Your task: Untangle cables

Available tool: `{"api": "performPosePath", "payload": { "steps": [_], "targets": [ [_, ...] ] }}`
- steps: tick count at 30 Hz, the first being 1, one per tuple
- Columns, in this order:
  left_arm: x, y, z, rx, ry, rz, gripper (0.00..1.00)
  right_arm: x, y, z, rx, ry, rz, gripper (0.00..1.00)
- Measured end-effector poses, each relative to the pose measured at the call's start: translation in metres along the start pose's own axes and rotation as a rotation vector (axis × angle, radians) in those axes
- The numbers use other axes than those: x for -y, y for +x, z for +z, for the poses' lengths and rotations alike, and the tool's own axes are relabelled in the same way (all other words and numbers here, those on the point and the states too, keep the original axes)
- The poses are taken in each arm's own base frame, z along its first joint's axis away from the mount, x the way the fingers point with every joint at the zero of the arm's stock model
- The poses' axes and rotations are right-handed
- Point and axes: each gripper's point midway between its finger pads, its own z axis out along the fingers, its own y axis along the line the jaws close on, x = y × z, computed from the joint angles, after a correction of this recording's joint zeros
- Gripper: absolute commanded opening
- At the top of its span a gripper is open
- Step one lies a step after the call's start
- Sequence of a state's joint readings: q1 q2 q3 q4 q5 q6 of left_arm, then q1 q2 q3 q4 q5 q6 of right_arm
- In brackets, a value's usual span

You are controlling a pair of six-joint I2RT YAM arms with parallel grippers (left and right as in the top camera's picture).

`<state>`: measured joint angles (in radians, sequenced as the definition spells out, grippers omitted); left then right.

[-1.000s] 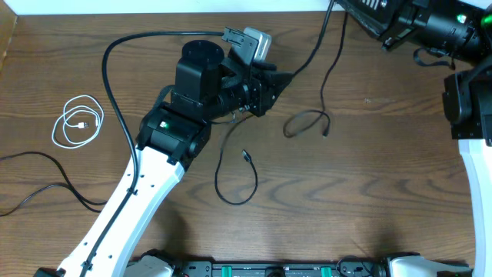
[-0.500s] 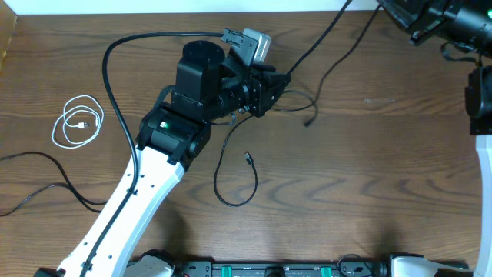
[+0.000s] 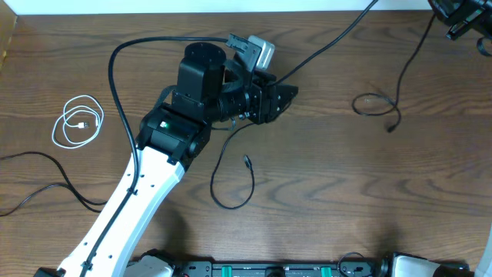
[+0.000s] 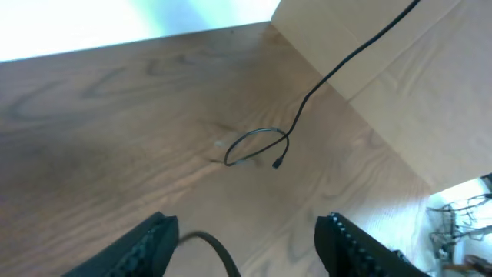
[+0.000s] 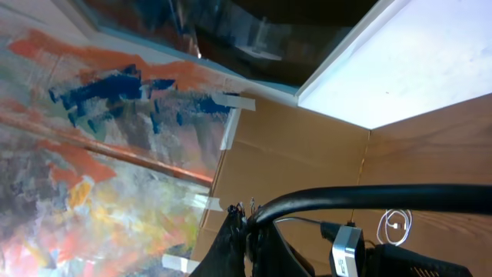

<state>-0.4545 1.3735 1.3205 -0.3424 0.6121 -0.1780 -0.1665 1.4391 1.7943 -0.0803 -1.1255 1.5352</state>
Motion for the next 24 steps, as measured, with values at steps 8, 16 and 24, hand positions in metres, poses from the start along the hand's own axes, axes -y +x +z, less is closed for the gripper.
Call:
{"api": "performPosePath", "payload": {
  "steps": [8,16,24],
  "targets": [
    [0.001,0.008,0.0,-0.033,0.007,0.006,0.63,0.0,-0.001,-0.001,0.003,0.001,-0.001,0.02],
    [0.006,0.009,0.0,-0.038,0.038,0.011,0.63,0.0,-0.001,-0.001,0.002,0.0,0.0,0.02],
    [0.026,-0.012,-0.002,0.041,0.14,0.088,0.63,0.0,0.0,0.0,-0.002,0.0,0.029,0.02]
  ]
}}
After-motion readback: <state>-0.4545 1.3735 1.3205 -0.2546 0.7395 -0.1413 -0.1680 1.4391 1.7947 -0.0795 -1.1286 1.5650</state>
